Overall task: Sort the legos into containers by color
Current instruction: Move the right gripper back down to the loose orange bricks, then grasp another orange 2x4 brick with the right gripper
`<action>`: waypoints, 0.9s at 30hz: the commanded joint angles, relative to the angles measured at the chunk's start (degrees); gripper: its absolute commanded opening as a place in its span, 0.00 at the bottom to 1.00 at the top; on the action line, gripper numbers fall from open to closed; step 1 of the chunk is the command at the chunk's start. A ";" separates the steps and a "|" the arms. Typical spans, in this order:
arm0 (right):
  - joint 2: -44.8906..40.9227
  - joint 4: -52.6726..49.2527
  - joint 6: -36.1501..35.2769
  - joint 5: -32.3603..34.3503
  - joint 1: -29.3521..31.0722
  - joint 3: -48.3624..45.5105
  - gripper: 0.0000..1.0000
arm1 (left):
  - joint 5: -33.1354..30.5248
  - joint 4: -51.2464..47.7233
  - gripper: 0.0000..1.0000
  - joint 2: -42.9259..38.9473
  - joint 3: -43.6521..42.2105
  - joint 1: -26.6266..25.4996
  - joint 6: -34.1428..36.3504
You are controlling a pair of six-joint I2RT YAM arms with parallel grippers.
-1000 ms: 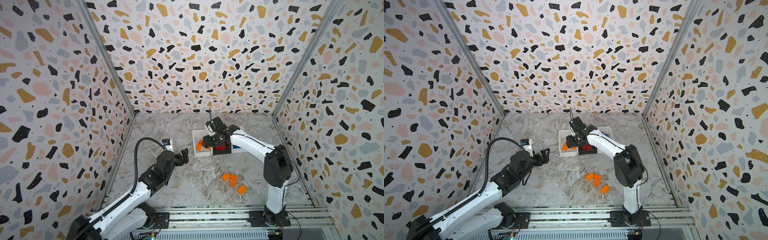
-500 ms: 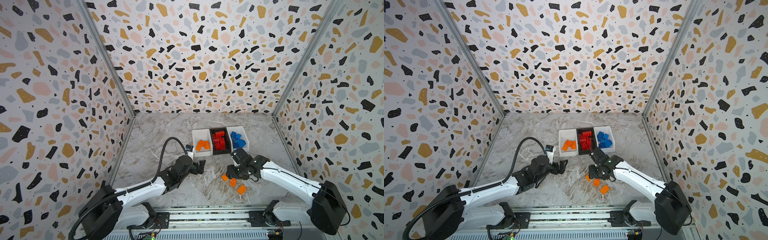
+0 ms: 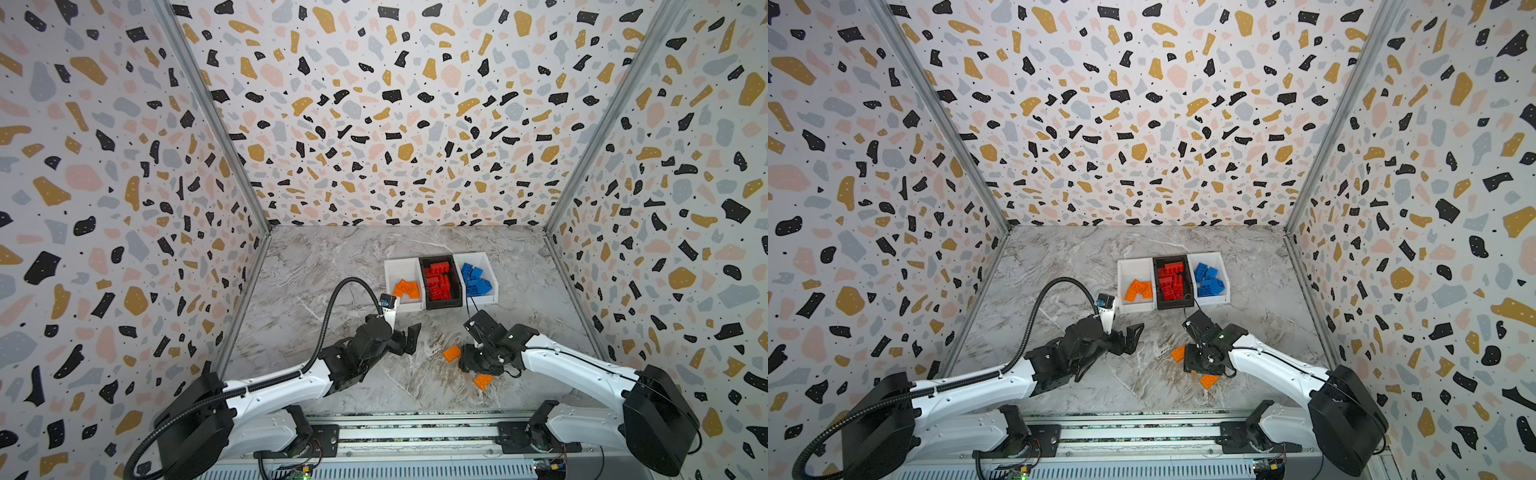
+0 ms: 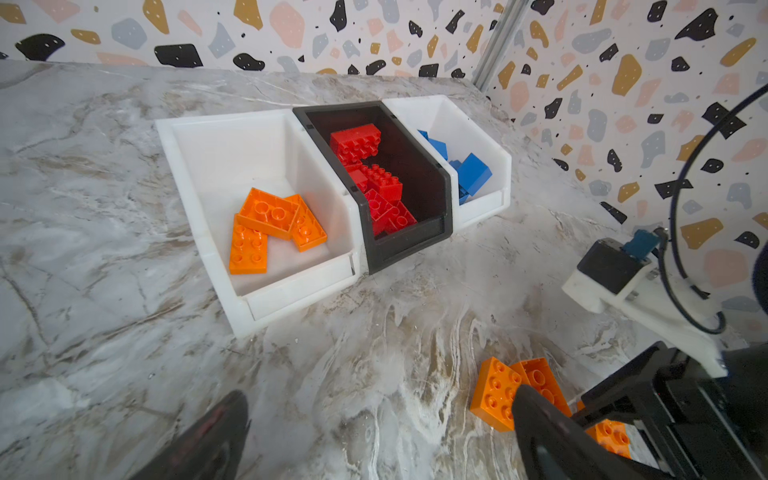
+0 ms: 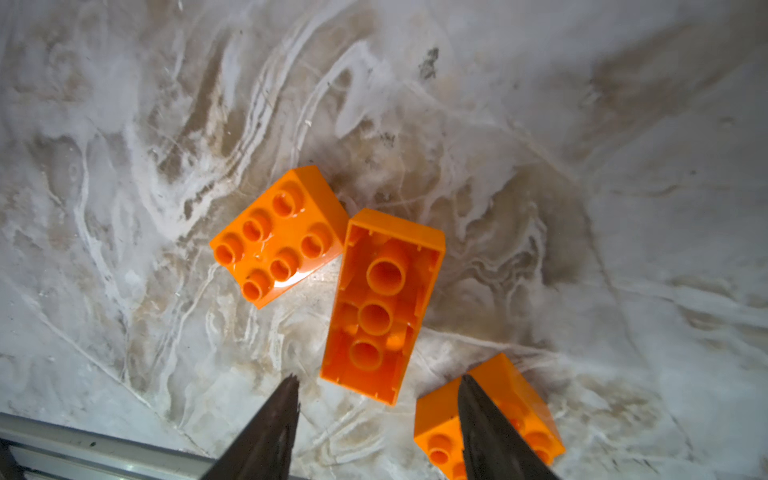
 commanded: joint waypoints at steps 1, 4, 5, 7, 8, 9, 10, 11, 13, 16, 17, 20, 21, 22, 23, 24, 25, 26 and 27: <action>1.86 2.01 0.52 0.49 0.19 0.80 0.62 | -2.09 -1.62 1.00 -0.92 0.76 -0.30 0.97; 4.15 3.09 0.11 0.49 0.11 1.26 0.61 | -2.39 -2.28 1.00 -1.19 0.83 -0.30 1.12; 5.21 3.19 0.05 0.52 0.07 1.29 0.60 | -2.42 -2.35 1.00 -1.28 0.79 -0.30 1.19; 7.03 2.81 -0.03 0.97 -0.05 1.84 0.55 | -2.50 -2.70 1.00 -1.46 0.80 -0.30 1.25; 7.72 2.30 -0.03 1.48 -0.02 2.32 0.47 | -2.61 -2.90 1.00 -1.63 0.77 -0.30 1.30; 8.20 1.94 -0.03 1.69 -0.01 2.69 0.42 | -2.73 -2.99 1.00 -1.72 0.77 -0.30 1.28; 8.62 1.20 -0.03 2.13 -0.04 3.27 0.37 | -2.82 -3.10 1.00 -1.89 0.68 -0.30 1.40; 8.82 0.21 0.05 2.56 0.01 3.91 0.34 | -3.06 -3.36 1.00 -1.86 0.68 -0.30 1.29; 8.74 -2.00 -0.32 2.87 0.09 5.60 0.29 | -3.54 -4.06 1.00 -1.86 0.76 -0.30 1.23; 7.34 -6.27 -1.37 3.73 0.36 10.25 0.29 | -3.90 -4.33 1.00 -2.22 0.36 -0.30 0.88; 7.03 -7.39 -2.08 4.00 0.36 12.30 0.29 | -4.08 -4.20 1.00 -2.58 0.09 -0.30 0.66; 8.47 -8.23 -5.43 3.78 0.28 19.36 0.29 | -5.15 -4.75 1.00 -3.71 -0.54 -0.30 0.31; 9.69 -8.04 -6.61 3.53 0.28 21.84 0.29 | -5.69 -5.11 1.00 -4.17 -0.70 -0.28 0.23; 11.73 -8.04 -7.95 3.39 0.23 24.84 0.29 | -6.32 -5.47 1.00 -4.72 -0.83 -0.30 0.21; 14.11 -7.97 -9.22 3.08 0.19 28.29 0.29 | -6.93 -5.82 1.00 -5.32 -0.98 -0.30 0.22; 16.24 -7.97 -10.39 2.64 0.19 31.19 0.29 | -7.51 -6.23 1.00 -5.81 -1.06 -0.30 0.22; 18.97 -7.79 -11.72 1.99 0.19 34.53 0.29 | -8.28 -6.80 1.00 -6.53 -1.08 -0.30 0.24; 21.68 -7.68 -12.93 1.43 0.19 37.80 0.29 | -9.23 -7.48 1.00 -7.24 -1.08 -0.30 0.22; 23.81 -7.53 -13.89 1.03 0.19 40.59 0.29 | -9.89 -8.09 1.00 -7.83 -1.08 -0.30 0.21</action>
